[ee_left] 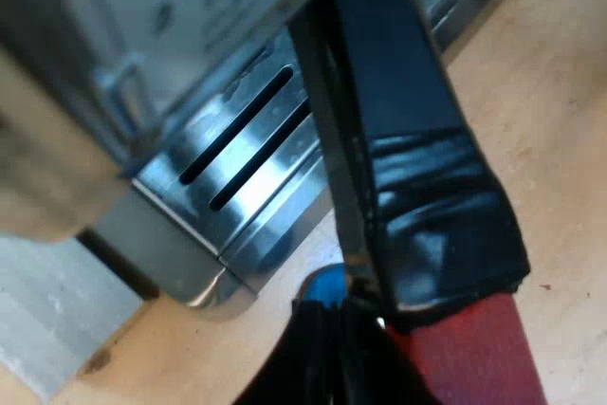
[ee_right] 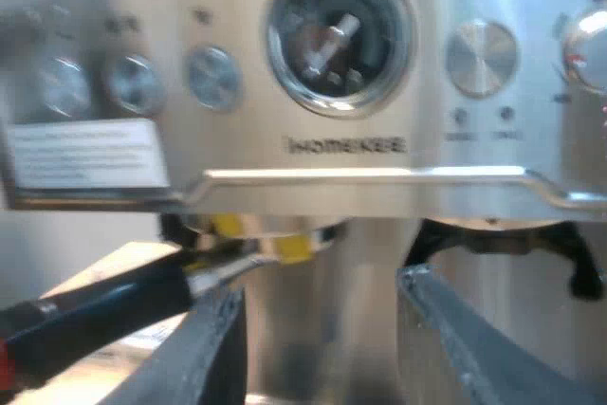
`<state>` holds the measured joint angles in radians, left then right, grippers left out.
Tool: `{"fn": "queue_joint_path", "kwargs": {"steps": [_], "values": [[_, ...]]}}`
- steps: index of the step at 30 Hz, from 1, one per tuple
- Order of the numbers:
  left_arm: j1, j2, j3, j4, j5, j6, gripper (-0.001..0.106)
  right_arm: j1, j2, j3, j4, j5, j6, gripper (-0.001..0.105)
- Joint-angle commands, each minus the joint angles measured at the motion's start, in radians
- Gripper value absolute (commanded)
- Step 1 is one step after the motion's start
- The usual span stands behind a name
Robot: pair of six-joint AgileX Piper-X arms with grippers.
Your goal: Put the handle in the coffee machine
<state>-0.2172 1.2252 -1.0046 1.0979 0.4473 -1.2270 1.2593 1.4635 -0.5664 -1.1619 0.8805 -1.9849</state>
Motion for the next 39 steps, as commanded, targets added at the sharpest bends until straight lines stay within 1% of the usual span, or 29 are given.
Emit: {"fn": "queue_joint_path", "kwargs": {"steps": [1,3,4,5,6,8,11,12,13,14,17,18,22,27,34,36,39], "values": [[-0.093,0.015,-0.006,-0.032,0.087,0.045,0.0,0.016,-0.057,0.0,0.094,-0.007,0.062,0.04],[-0.113,0.013,-0.006,-0.051,0.059,-0.006,0.0,0.026,-0.109,0.0,0.215,-0.043,0.131,0.04],[-0.116,0.012,-0.006,-0.057,0.048,-0.015,0.0,0.027,-0.129,0.0,0.251,-0.063,0.147,0.04],[-0.124,0.008,-0.006,-0.069,0.037,-0.038,0.0,0.027,-0.155,0.0,0.329,-0.107,0.186,0.04],[-0.129,0.001,-0.003,-0.078,0.035,-0.058,0.0,0.027,-0.181,0.0,0.393,-0.14,0.224,0.04],[-0.137,-0.012,-0.002,-0.084,0.035,-0.097,0.0,0.027,-0.225,0.0,0.495,-0.176,0.283,0.04],[-0.137,-0.032,-0.002,-0.088,0.033,-0.154,0.0,0.027,-0.295,0.0,0.627,-0.239,0.286,0.04],[-0.137,-0.041,-0.002,-0.087,0.02,-0.168,0.0,0.027,-0.321,0.0,0.666,-0.277,0.286,0.04],[-0.137,-0.044,-0.002,-0.089,0.01,-0.173,0.0,0.027,-0.33,0.0,0.678,-0.289,0.286,0.04],[-0.137,-0.05,-0.002,-0.093,-0.011,-0.198,0.0,0.027,-0.357,0.0,0.705,-0.31,0.286,0.04],[-0.137,-0.061,-0.002,-0.094,-0.027,-0.261,0.0,0.027,-0.401,0.0,0.738,-0.345,0.286,0.04],[-0.137,-0.067,-0.002,-0.094,-0.027,-0.301,0.0,0.027,-0.414,0.0,0.743,-0.362,0.286,0.04],[-0.137,-0.087,-0.002,-0.098,-0.034,-0.371,0.0,0.027,-0.465,0.0,0.771,-0.37,0.286,0.04],[-0.137,-0.125,0.009,-0.093,-0.03,-0.392,0.0,0.027,-0.485,-0.005,0.832,-0.37,0.286,0.04],[-0.137,-0.176,0.075,-0.084,-0.027,-0.392,0.0,0.027,-0.485,-0.026,0.861,-0.37,0.286,0.04],[-0.137,-0.185,0.084,-0.084,-0.022,-0.392,0.0,0.027,-0.485,-0.027,0.861,-0.37,0.284,0.04],[-0.137,-0.196,0.091,-0.08,0.008,-0.392,0.0,0.027,-0.485,-0.027,0.861,-0.37,0.284,0.04]]}}
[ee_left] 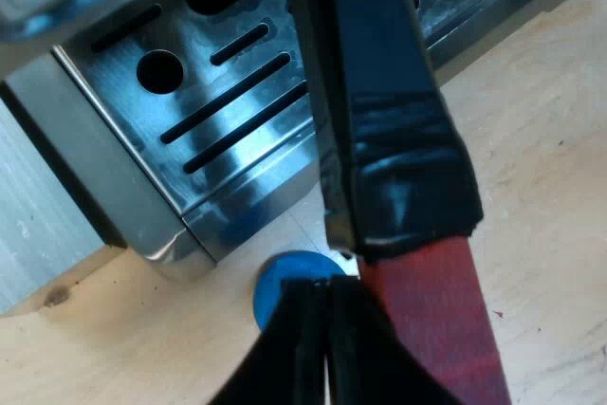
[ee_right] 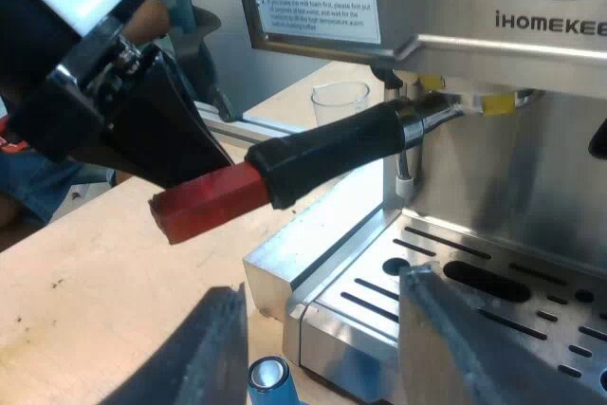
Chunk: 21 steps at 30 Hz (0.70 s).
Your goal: Put the handle in the coffee machine
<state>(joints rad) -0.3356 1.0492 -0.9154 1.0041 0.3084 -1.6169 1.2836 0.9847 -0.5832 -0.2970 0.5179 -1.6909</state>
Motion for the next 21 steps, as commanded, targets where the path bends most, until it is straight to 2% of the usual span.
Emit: {"fn": "queue_joint_path", "kwargs": {"steps": [1,4,8,13,21], "values": [[-0.018,-0.021,0.002,0.016,0.158,-0.002,0.0,0.003,-0.006,-0.011,-0.004,-0.007,-0.011,0.04],[-0.021,-0.021,0.002,0.015,0.17,-0.009,0.0,0.003,-0.006,-0.011,-0.004,-0.042,-0.011,0.04],[-0.066,-0.021,0.002,0.015,0.174,-0.013,0.0,0.003,-0.006,-0.011,0.006,-0.082,-0.011,0.04],[-0.147,-0.021,0.002,-0.019,0.16,-0.025,0.0,0.003,-0.006,-0.082,0.201,-0.095,-0.011,0.04],[-0.15,-0.021,0.002,-0.055,0.172,-0.025,0.0,0.0,-0.006,-0.183,0.384,-0.116,-0.011,0.04]]}}
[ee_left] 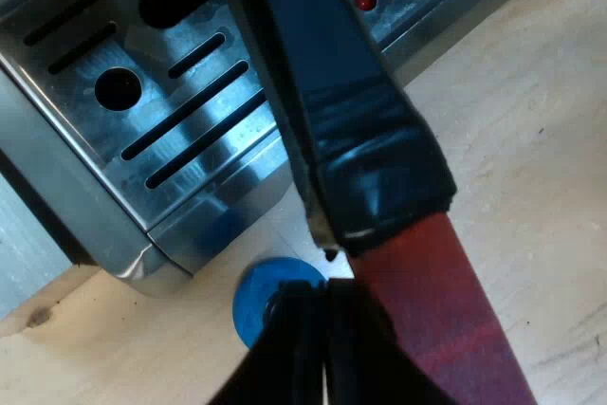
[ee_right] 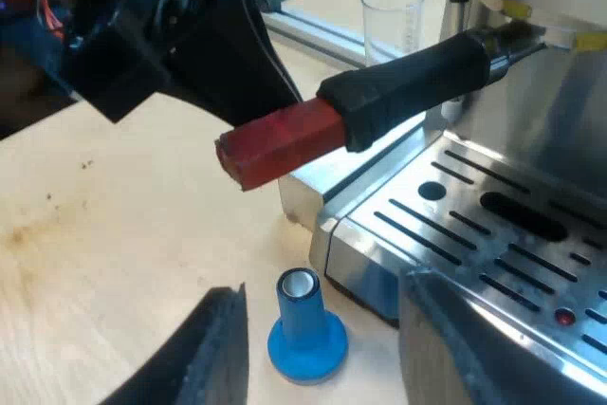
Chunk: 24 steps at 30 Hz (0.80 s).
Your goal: Put the handle in the coffee machine
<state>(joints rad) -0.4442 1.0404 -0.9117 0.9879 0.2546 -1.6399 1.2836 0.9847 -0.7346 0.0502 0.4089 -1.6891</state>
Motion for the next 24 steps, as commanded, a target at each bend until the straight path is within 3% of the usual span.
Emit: {"fn": "queue_joint_path", "kwargs": {"steps": [1,8,15,22,24], "values": [[-0.041,-0.012,-0.002,-0.044,0.235,-0.002,0.0,0.0,-0.006,-0.039,0.046,-0.007,-0.012,0.04],[-0.05,-0.012,-0.002,-0.068,0.285,-0.002,0.0,0.0,-0.044,-0.048,0.047,-0.002,-0.012,0.04],[-0.15,-0.012,-0.002,-0.096,0.28,-0.002,0.0,0.0,-0.07,-0.075,0.047,0.048,-0.012,0.04],[-0.178,-0.012,-0.002,-0.212,0.283,0.0,0.0,0.0,-0.07,-0.092,0.051,0.067,-0.012,0.04],[-0.178,-0.012,-0.002,-0.241,0.331,0.006,0.0,0.0,-0.07,-0.092,0.054,0.066,-0.012,0.04]]}}
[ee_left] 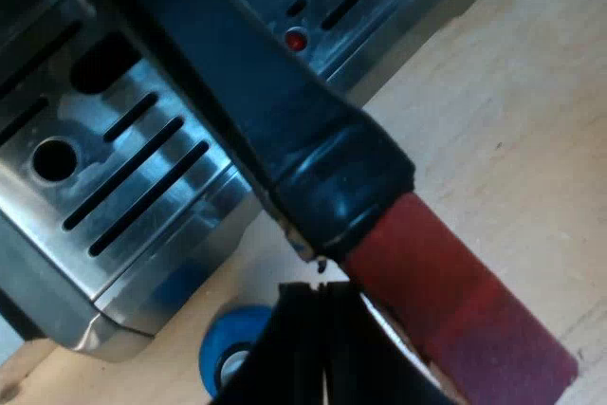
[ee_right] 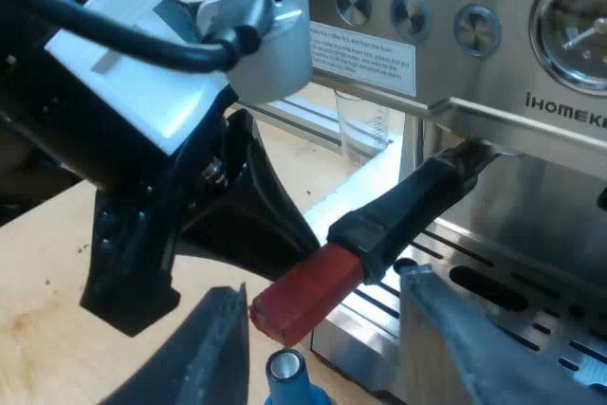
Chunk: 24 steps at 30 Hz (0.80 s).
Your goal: Put the handle in the coffee machine
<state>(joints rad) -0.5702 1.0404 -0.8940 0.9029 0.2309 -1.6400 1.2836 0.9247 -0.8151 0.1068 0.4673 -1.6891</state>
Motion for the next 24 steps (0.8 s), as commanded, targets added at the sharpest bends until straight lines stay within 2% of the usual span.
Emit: {"fn": "queue_joint_path", "kwargs": {"steps": [1,2,4,9,14,17,19,20,24], "values": [[-0.052,-0.012,-0.019,-0.177,0.405,0.007,0.0,0.0,-0.01,-0.011,-0.003,0.017,-0.012,0.04],[-0.052,-0.012,-0.019,-0.185,0.422,0.007,0.0,0.0,-0.01,-0.011,-0.003,0.02,-0.012,0.04],[-0.052,-0.012,-0.019,-0.241,0.498,0.007,0.0,0.0,-0.01,-0.011,-0.003,0.03,-0.012,0.04],[-0.052,-0.012,-0.019,-0.315,0.524,0.007,0.0,0.0,-0.01,-0.011,0.002,0.03,-0.012,0.04],[-0.052,-0.01,-0.019,-0.261,0.523,0.007,0.0,0.0,-0.01,-0.011,0.003,0.052,-0.012,0.04],[-0.044,-0.01,-0.019,-0.185,0.49,0.007,0.0,0.0,-0.01,-0.011,0.011,0.053,-0.012,0.04],[-0.028,-0.01,-0.019,-0.126,0.427,0.023,0.0,0.0,-0.01,-0.011,0.039,0.053,0.007,0.04],[-0.022,-0.01,-0.019,-0.115,0.416,0.032,0.0,0.0,-0.01,-0.011,0.053,0.053,0.023,0.04],[0.04,-0.01,-0.019,0.019,0.312,0.144,0.0,0.0,-0.01,-0.011,0.105,0.044,0.042,0.04]]}}
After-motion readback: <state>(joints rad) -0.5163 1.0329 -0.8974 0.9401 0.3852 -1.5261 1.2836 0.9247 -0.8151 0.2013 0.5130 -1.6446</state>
